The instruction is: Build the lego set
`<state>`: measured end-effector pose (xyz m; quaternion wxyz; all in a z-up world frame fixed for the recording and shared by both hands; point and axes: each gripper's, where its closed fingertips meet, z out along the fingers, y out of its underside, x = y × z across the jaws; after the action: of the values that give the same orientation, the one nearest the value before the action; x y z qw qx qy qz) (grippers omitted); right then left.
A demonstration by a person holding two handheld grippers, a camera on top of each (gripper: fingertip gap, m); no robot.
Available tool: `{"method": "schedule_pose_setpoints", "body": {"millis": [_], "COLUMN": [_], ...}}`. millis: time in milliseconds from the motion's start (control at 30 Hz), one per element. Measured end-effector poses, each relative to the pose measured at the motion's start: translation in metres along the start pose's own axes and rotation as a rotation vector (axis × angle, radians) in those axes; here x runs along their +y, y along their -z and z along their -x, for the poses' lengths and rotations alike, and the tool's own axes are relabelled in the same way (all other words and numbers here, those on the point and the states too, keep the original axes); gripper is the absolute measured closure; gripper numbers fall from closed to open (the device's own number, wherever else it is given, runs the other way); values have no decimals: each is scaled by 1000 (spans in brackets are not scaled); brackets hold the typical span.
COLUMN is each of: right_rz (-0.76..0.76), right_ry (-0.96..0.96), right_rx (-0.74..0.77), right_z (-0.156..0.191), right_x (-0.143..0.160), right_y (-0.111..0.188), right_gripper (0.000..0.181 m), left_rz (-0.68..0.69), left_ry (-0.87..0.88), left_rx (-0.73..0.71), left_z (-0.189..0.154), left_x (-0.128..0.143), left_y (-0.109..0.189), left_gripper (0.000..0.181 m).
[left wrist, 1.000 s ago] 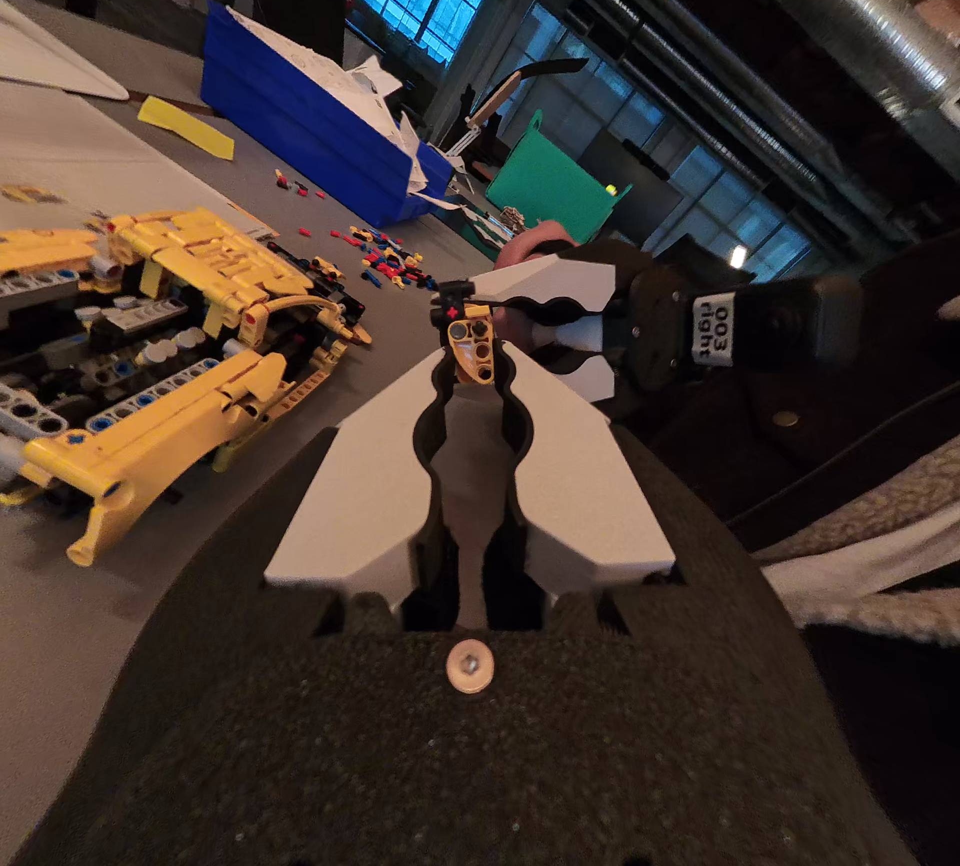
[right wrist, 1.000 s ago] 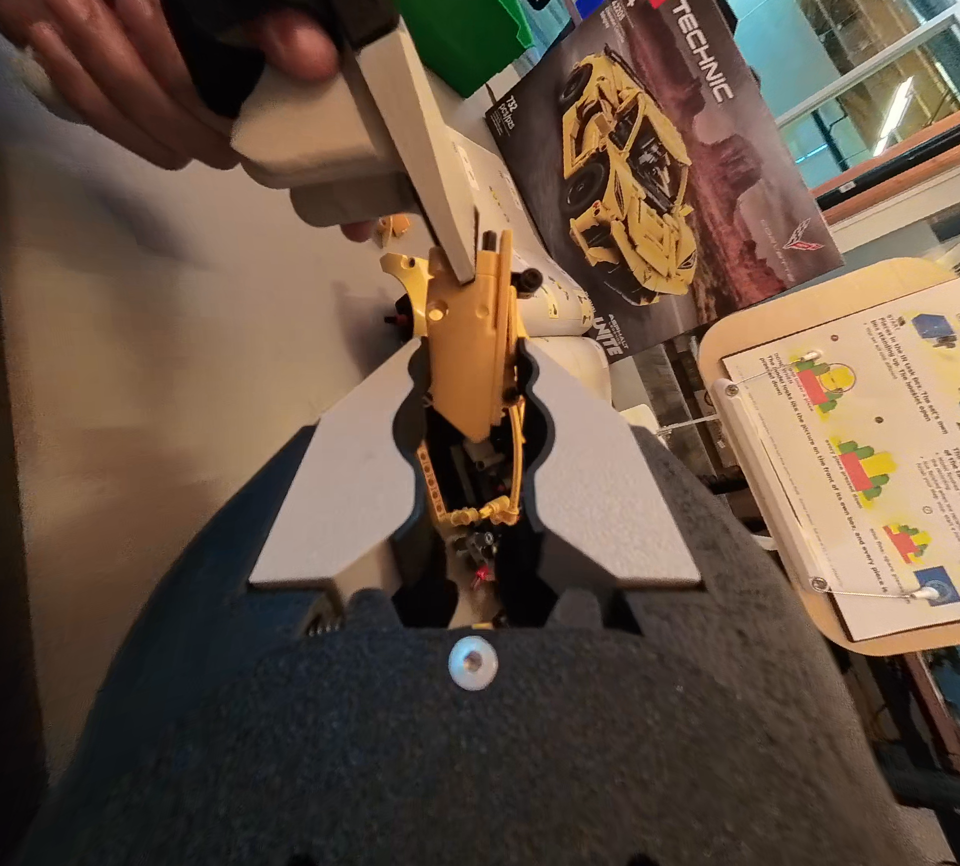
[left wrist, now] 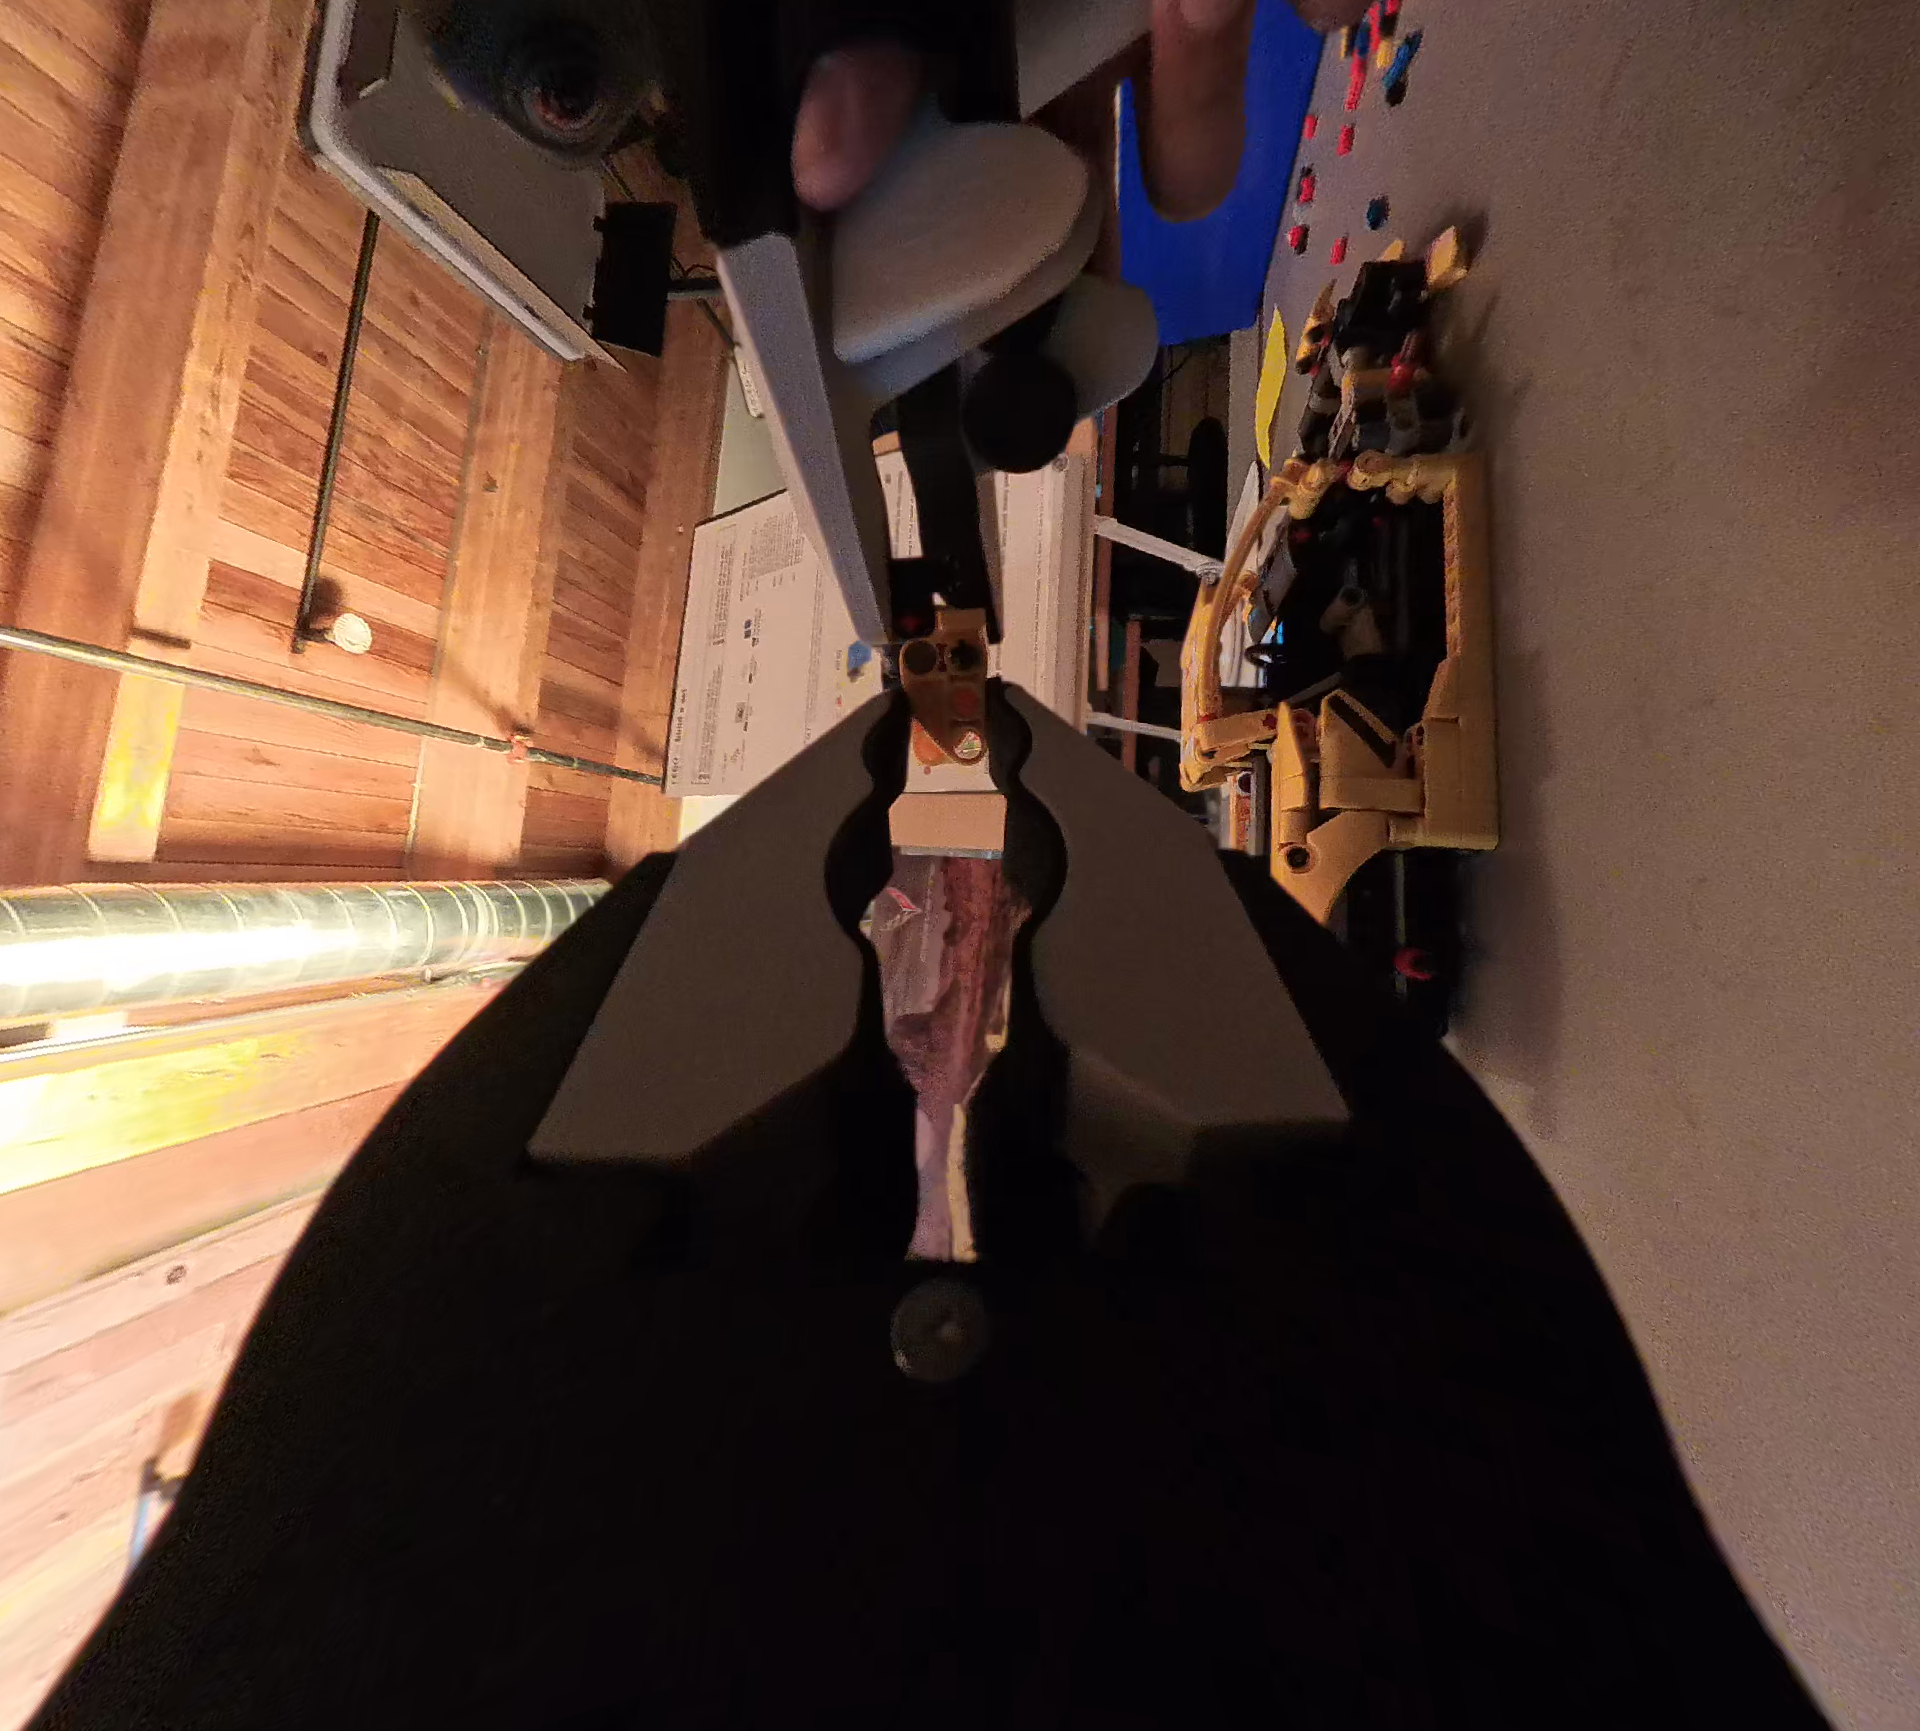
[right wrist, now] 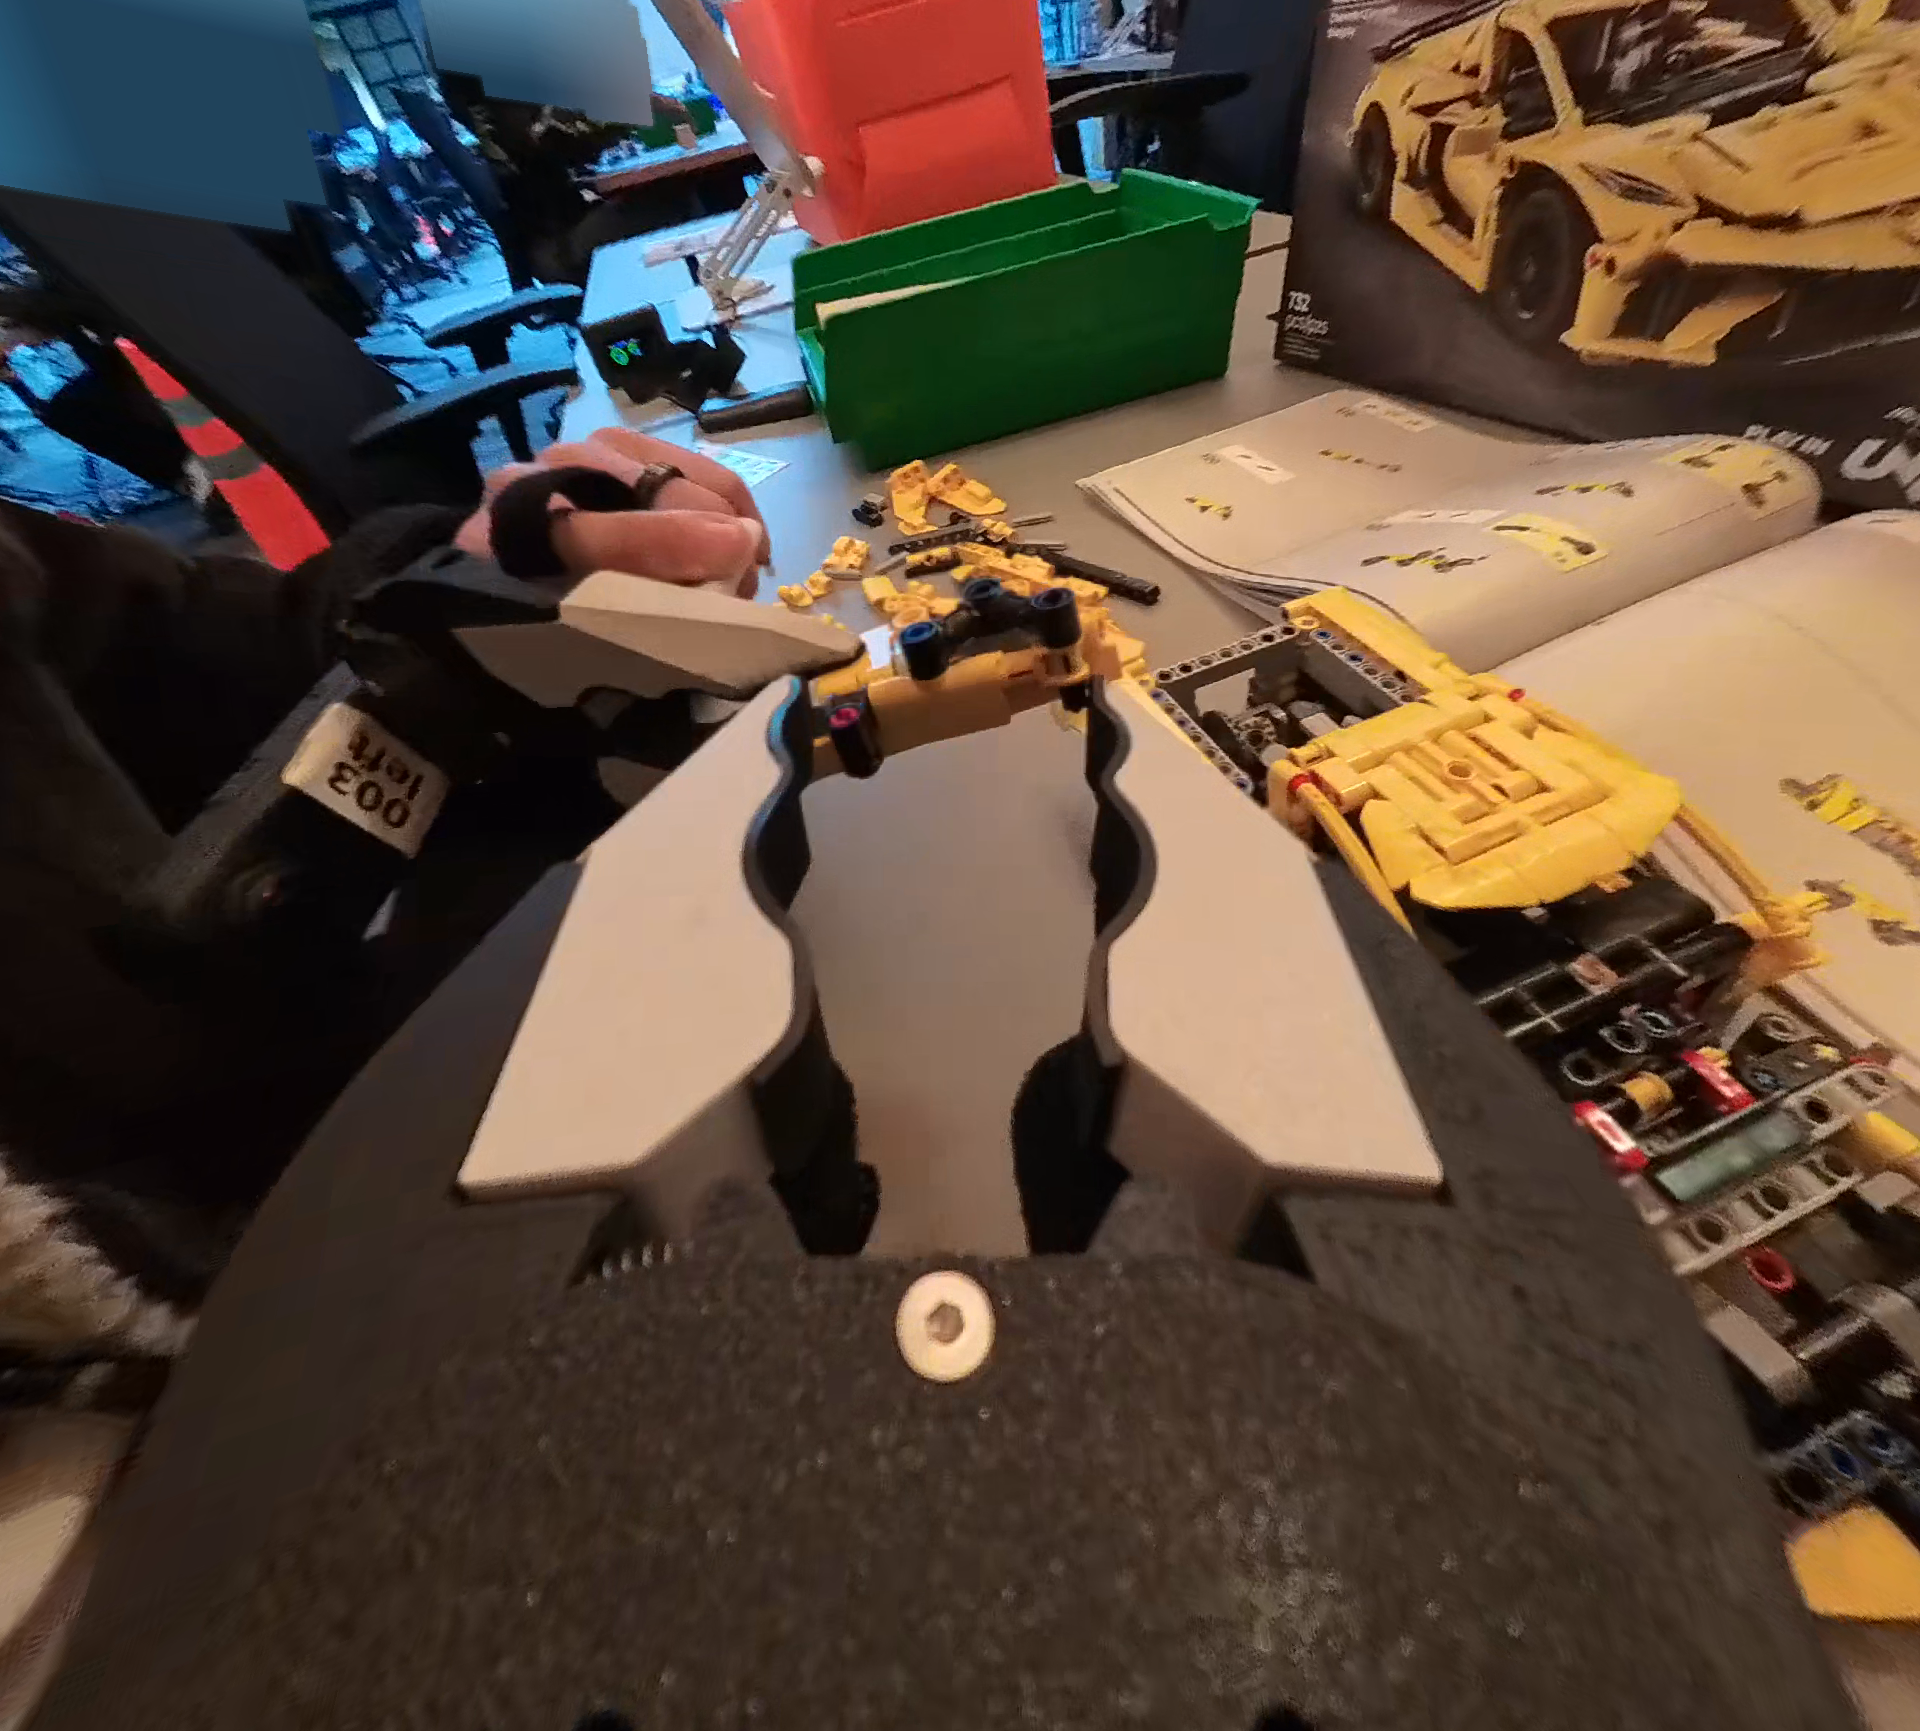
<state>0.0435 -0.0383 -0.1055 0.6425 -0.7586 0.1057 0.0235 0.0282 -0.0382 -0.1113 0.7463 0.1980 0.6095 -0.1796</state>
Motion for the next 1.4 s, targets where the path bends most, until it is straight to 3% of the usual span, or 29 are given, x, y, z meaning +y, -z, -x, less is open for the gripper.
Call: {"method": "schedule_pose_setpoints", "body": {"millis": [167,500,767,1100,1400], "right_rz": [1,-55,-146,-232,-194], "right_ry": [20,36,-6,-280,-121], "right_rx": [7,-27,-69,-259,-183], "right_z": [0,7,7,7,9], "right_x": [1,-9,-22,-33,-29], "right_y": [-1,3,10,20,20], "right_gripper": [132,133,132,141,147], "left_rz": [11,36,-50,-146,-114], "left_ry": [-51,80,452,613,414], "left_rx": [-16,-48,2,6,35], "left_z": [1,12,26,39,20], "left_x": [-1,-4,1,-7,-15], "left_y": [0,2,4,9,6], "left_gripper": [167,167,167,168,167]}}
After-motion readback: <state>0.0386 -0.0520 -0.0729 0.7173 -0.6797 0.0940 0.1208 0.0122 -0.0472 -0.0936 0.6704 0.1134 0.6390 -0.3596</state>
